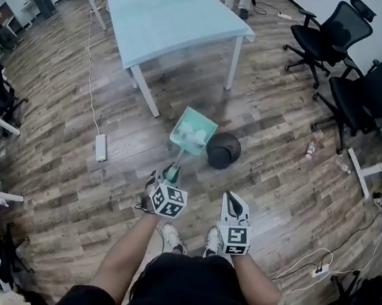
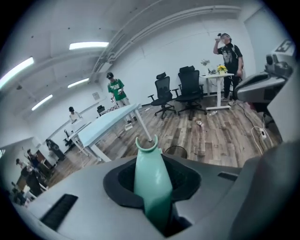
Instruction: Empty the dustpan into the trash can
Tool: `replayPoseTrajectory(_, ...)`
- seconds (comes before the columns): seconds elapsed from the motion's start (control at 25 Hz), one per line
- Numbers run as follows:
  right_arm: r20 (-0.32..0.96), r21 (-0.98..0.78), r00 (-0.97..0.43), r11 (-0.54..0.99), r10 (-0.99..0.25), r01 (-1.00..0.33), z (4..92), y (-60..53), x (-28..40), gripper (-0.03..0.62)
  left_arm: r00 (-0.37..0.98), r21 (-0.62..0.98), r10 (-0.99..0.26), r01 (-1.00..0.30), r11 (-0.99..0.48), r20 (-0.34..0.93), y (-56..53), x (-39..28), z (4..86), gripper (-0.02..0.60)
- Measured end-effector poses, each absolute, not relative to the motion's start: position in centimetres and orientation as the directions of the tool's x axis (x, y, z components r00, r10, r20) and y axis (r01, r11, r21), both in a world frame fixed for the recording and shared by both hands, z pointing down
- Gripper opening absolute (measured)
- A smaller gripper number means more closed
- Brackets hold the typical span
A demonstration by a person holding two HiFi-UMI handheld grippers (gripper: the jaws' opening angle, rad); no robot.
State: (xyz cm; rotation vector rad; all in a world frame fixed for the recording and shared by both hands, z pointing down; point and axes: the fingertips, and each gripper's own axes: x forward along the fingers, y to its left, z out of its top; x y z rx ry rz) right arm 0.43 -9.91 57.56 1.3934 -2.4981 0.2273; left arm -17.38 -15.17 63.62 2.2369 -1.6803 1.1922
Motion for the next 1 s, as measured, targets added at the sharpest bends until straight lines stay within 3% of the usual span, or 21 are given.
replayPoseTrajectory(0.4, 0.331, -0.006, -0.478, 0.505, -0.814, -0.863, 57.9, -10.3, 2.1, 0.024, 0.123, -0.591, -0.772, -0.572, -0.569, 0.624, -14.8, -11.9, 65.2, 0.1)
replayPoseTrajectory(1.0, 0.33, -0.009, -0.444, 0.468, -0.833, -0.884, 58.1, -10.0, 4.6, 0.025, 0.171, -0.691, -0.742, -0.278, -0.668, 0.648, -14.0, -8.1, 66.1, 0.1)
